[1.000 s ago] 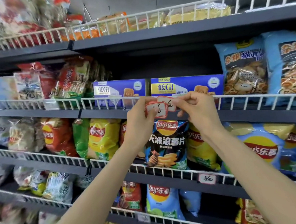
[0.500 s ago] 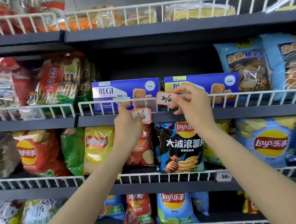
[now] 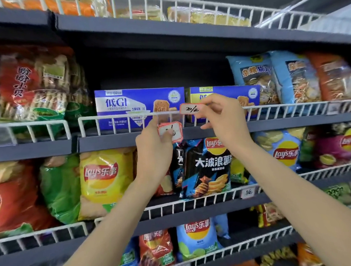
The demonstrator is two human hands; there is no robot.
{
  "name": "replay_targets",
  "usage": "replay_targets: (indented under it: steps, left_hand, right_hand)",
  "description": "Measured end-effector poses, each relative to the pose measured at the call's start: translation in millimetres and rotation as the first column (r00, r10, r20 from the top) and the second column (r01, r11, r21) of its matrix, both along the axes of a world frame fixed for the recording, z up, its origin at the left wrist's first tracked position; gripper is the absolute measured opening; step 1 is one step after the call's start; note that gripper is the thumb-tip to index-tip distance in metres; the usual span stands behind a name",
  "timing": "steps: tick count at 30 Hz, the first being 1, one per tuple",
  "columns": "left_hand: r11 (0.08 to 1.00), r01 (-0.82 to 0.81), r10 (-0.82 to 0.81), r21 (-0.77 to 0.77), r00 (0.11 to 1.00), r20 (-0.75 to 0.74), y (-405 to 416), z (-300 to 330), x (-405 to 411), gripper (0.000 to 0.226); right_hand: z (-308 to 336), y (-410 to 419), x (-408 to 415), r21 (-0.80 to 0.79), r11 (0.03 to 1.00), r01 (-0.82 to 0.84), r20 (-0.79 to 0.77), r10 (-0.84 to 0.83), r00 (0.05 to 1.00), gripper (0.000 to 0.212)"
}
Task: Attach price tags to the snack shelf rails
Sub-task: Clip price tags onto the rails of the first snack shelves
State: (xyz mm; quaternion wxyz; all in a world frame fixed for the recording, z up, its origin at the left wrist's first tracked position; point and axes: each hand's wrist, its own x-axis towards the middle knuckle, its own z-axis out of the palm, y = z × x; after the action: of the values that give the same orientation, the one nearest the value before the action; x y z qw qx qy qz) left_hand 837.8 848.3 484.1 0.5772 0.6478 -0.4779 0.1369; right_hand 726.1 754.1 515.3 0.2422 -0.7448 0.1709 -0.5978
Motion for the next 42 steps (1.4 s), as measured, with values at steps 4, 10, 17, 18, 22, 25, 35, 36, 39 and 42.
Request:
replay_targets:
  steps: [4, 10, 17, 18, 22, 25, 35, 36, 39, 42]
  left_hand:
    - [0.999, 0.035, -0.035, -0.002, 0.999, -0.031, 6, 0, 3, 0.044]
    - [0.996, 0.075, -0.076, 0.04, 0.997, 0.034, 13, -2, 14, 0.042]
    - [0.981, 0.164, -0.17, 0.109, 0.984, 0.05, 22, -2, 35, 0.041]
    - [0.977, 0.168, -0.178, 0.132, 0.982, 0.067, 23, -1, 38, 0.041]
    - [0.957, 0.209, -0.229, 0.2, 0.97, 0.081, 26, 4, 46, 0.045]
    - [0.953, 0.218, -0.24, 0.209, 0.967, 0.082, 27, 6, 47, 0.046]
    - [0.952, 0.207, -0.233, 0.224, 0.968, 0.097, 27, 8, 48, 0.046]
    - [0.953, 0.203, -0.231, 0.225, 0.968, 0.103, 28, 7, 48, 0.046]
    - [0.953, 0.2, -0.229, 0.23, 0.967, 0.11, 28, 7, 47, 0.047]
    - [0.953, 0.194, -0.224, 0.234, 0.968, 0.11, 28, 8, 46, 0.047]
  right_hand:
    - [2, 9, 4, -0.059, 0.997, 0.053, -0.031, -0.055, 0.998, 0.014]
    - [5, 13, 18, -0.065, 0.996, 0.053, -0.019, -0.054, 0.998, 0.016]
    - [11, 10, 32, -0.155, 0.985, 0.076, -0.183, -0.104, 0.977, 0.014]
    - [12, 8, 33, -0.191, 0.975, 0.116, -0.206, -0.155, 0.966, 0.014]
    - [16, 5, 36, -0.297, 0.928, 0.226, -0.263, -0.307, 0.915, 0.014]
    - [10, 7, 38, -0.386, 0.875, 0.291, -0.242, -0.401, 0.884, 0.014]
    - [0, 13, 37, -0.587, 0.723, 0.364, -0.267, -0.598, 0.756, 0.014]
    - [0, 13, 37, -0.584, 0.725, 0.365, -0.261, -0.593, 0.762, 0.014]
    - [-1, 13, 36, -0.59, 0.721, 0.363, -0.259, -0.595, 0.76, 0.016]
    - [-1, 14, 36, -0.598, 0.719, 0.354, -0.273, -0.598, 0.754, 0.016]
